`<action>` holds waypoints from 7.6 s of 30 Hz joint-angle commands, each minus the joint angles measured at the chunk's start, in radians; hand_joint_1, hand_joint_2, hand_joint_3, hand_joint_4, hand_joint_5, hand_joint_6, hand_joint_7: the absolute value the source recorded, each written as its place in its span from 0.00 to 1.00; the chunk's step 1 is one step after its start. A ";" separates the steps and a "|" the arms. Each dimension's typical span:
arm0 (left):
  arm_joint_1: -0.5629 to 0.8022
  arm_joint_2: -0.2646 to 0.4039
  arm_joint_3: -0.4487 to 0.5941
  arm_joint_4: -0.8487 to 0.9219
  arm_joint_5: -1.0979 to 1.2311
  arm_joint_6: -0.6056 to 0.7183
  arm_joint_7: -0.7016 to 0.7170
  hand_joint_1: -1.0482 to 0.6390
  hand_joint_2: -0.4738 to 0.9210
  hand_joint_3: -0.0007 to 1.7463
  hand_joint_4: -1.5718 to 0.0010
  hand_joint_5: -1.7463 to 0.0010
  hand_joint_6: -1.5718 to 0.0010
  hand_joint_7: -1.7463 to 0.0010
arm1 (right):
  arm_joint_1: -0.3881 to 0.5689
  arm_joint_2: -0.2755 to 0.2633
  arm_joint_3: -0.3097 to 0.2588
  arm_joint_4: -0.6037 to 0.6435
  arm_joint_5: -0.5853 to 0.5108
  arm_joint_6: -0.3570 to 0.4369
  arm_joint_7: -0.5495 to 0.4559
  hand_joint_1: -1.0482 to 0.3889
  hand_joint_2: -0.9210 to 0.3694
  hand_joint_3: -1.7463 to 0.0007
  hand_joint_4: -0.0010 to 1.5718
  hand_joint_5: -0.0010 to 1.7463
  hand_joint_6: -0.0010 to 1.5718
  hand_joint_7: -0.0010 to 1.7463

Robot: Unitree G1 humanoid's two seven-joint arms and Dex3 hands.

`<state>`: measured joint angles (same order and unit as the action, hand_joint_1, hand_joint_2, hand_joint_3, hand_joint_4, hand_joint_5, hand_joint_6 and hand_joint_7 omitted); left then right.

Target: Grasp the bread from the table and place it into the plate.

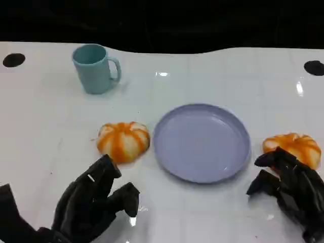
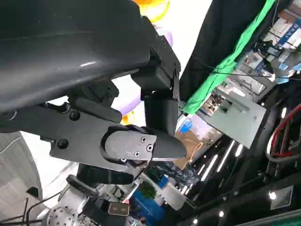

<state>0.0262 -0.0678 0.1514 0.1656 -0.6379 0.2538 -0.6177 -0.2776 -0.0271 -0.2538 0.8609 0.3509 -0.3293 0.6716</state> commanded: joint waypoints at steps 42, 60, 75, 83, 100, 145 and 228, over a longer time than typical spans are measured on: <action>-0.077 0.241 -0.143 -0.215 0.615 -0.344 0.211 0.31 1.00 0.10 0.93 0.65 0.82 0.97 | -0.021 -0.002 0.002 0.023 -0.010 0.019 -0.026 0.36 0.00 0.86 0.43 0.88 0.40 0.71; -0.185 0.445 -0.265 -0.168 1.289 -0.532 0.559 0.32 0.94 0.00 0.97 0.84 0.81 1.00 | -0.014 -0.001 -0.003 0.004 0.003 0.051 -0.029 0.35 0.00 0.88 0.42 0.89 0.38 0.71; -0.319 0.518 -0.386 -0.110 1.449 -0.390 0.451 0.34 0.93 0.00 0.99 0.91 0.86 1.00 | -0.009 0.000 -0.001 -0.002 -0.012 0.038 -0.047 0.34 0.00 0.88 0.43 0.88 0.39 0.72; -0.414 0.493 -0.455 0.040 1.446 -0.363 0.422 0.33 0.94 0.00 0.99 0.92 0.88 1.00 | -0.003 -0.002 0.001 -0.004 -0.016 0.027 -0.039 0.35 0.00 0.87 0.44 0.88 0.39 0.72; -0.718 0.327 -0.613 0.613 1.428 -0.365 0.523 0.28 0.93 0.00 0.97 0.93 0.88 1.00 | 0.008 -0.001 -0.008 -0.023 0.007 0.054 -0.016 0.35 0.00 0.88 0.42 0.88 0.38 0.71; -0.867 0.201 -0.689 1.144 1.346 -0.431 0.952 0.49 0.98 0.18 0.51 0.00 0.68 0.00 | 0.029 -0.001 -0.008 -0.070 0.005 0.099 -0.048 0.35 0.00 0.90 0.42 0.87 0.40 0.69; -0.991 0.149 -0.606 0.977 1.175 -0.764 0.550 0.01 1.00 0.43 0.96 0.91 0.92 0.95 | 0.011 -0.015 0.003 -0.009 -0.014 0.031 -0.027 0.35 0.00 0.86 0.43 0.90 0.40 0.69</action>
<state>-0.9807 0.0516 -0.4888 1.1661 0.5801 -0.4787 -0.0365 -0.2875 -0.0340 -0.2521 0.8437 0.3433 -0.3051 0.6557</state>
